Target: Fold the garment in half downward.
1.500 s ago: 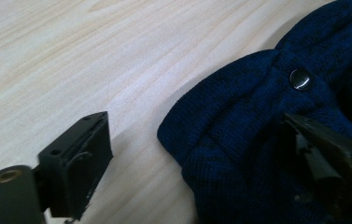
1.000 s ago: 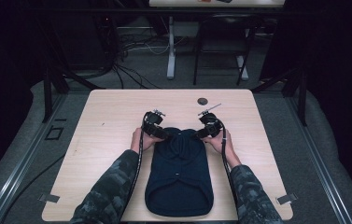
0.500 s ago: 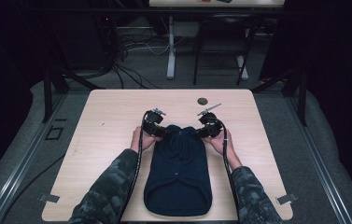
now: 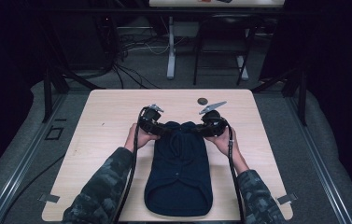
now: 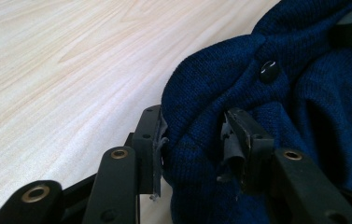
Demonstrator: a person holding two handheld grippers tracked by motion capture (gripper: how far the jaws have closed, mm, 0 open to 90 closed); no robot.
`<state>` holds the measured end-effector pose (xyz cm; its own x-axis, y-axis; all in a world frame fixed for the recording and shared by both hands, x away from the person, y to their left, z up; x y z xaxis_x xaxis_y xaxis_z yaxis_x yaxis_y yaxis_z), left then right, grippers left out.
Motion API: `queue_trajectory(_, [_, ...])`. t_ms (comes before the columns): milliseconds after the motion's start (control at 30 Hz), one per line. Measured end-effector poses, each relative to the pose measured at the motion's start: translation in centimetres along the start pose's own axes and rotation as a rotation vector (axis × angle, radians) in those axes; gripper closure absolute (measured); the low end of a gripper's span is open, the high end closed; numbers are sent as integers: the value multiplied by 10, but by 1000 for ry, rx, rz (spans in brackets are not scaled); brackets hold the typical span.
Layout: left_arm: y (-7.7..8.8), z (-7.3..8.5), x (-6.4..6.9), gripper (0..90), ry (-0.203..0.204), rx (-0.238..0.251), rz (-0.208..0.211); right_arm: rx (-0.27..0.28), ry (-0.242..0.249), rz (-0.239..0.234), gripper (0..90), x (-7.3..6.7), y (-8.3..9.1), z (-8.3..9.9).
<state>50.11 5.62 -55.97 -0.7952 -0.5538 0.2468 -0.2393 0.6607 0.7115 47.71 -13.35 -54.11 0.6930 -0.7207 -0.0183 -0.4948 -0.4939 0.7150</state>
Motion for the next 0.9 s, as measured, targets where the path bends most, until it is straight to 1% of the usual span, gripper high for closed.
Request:
queue_trajectory(100, [7, -2, 5, 617, -32, 3, 1, 17, 19, -1, 735, -3, 8, -2])
queue_trajectory(133, [7, -2, 5, 641, -32, 3, 1, 17, 19, -1, 735, -3, 8, -2])
queue_trajectory(167, [11, -4, 9, 662, -53, 16, 3, 20, 28, 1, 733, -4, 12, -2])
queue_trajectory(267, [18, -8, 16, 698, -95, 42, 2, 31, 32, -4, 728, -4, 18, -2])
queue_trajectory(300, [19, -9, 19, 704, -105, 49, -1, 39, 23, -10, 725, -5, 20, -2])
queue_trajectory(333, [21, -10, 21, 708, -118, 56, -2, 31, 26, -11, 723, -4, 23, -1])
queue_trajectory(367, [21, -10, 21, 713, -118, 56, -2, 31, 26, -11, 723, -4, 23, -1])
queue_trajectory(433, [25, -12, 28, 720, -149, 64, -11, 33, 26, -17, 716, -5, 28, 0])
queue_trajectory(500, [27, -12, 31, 723, -166, 73, -15, 36, 29, -15, 710, -6, 31, 1])
queue_trajectory(600, [29, -13, 37, 731, -193, 99, -20, 39, 32, -11, 683, -7, 34, 4])
queue_trajectory(700, [33, -14, 42, 738, -234, 110, -25, 63, 31, -10, 657, -7, 35, 6])
queue_trajectory(767, [35, -14, 45, 739, -250, 114, -21, 63, 24, -8, 633, -6, 35, 8])
queue_trajectory(800, [35, -14, 45, 738, -250, 114, -21, 57, 25, -10, 628, -6, 35, 9])
queue_trajectory(833, [36, -15, 47, 738, -264, 115, -24, 58, 23, -7, 630, -6, 36, 10])
queue_trajectory(900, [39, -15, 49, 738, -269, 117, -22, 65, 36, 5, 670, -7, 38, 10])
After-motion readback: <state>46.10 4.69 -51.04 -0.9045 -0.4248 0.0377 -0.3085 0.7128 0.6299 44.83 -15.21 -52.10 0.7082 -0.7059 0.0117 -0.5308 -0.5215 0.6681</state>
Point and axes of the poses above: each handheld gripper's, and its own axes: y roughly backward along the jaws, z roughly out of its underside, x roughly to its right, the point moved 6 cm from there along -y, roughly forward along the jaws, and after that the axes turned 6 degrees about z, right-handed, at the moved point
